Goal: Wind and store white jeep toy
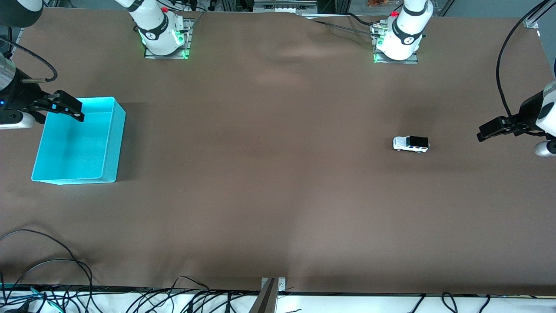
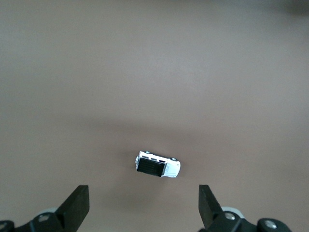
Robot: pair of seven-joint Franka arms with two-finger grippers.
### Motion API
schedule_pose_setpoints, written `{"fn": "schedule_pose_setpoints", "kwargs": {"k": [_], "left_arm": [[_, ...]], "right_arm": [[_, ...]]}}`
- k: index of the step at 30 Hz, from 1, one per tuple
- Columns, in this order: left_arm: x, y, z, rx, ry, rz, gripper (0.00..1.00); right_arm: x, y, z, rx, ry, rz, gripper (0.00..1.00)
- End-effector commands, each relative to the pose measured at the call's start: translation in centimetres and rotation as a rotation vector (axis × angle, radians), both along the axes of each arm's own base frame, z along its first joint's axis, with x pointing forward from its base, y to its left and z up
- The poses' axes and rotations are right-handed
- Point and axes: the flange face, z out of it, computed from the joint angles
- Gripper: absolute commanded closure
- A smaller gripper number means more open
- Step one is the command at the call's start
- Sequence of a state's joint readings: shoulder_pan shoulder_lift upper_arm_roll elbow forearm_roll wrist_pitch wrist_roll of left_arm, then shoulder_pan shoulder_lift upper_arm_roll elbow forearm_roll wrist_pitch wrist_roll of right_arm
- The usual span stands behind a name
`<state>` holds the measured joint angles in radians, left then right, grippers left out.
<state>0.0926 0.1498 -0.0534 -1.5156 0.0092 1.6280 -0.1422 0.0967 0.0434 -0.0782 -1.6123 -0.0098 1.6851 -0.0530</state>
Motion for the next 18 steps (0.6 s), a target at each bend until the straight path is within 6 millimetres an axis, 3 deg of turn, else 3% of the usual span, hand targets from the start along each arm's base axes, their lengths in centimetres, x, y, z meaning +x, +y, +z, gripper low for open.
{"fn": "schedule_pose_setpoints", "kwargs": {"k": [1,18], "left_arm": [[0.51,0.43,-0.55,-0.024,0.004,-0.013,0.00],[0.64,0.87,-0.85,-0.044,0.007,0.001,0.00]], "right_arm": [[0.30,0.03,0.31,-0.009,-0.003,-0.006,0.00],[0.30,0.07,0.51,-0.004,-0.006,-0.008,0.00]]}}
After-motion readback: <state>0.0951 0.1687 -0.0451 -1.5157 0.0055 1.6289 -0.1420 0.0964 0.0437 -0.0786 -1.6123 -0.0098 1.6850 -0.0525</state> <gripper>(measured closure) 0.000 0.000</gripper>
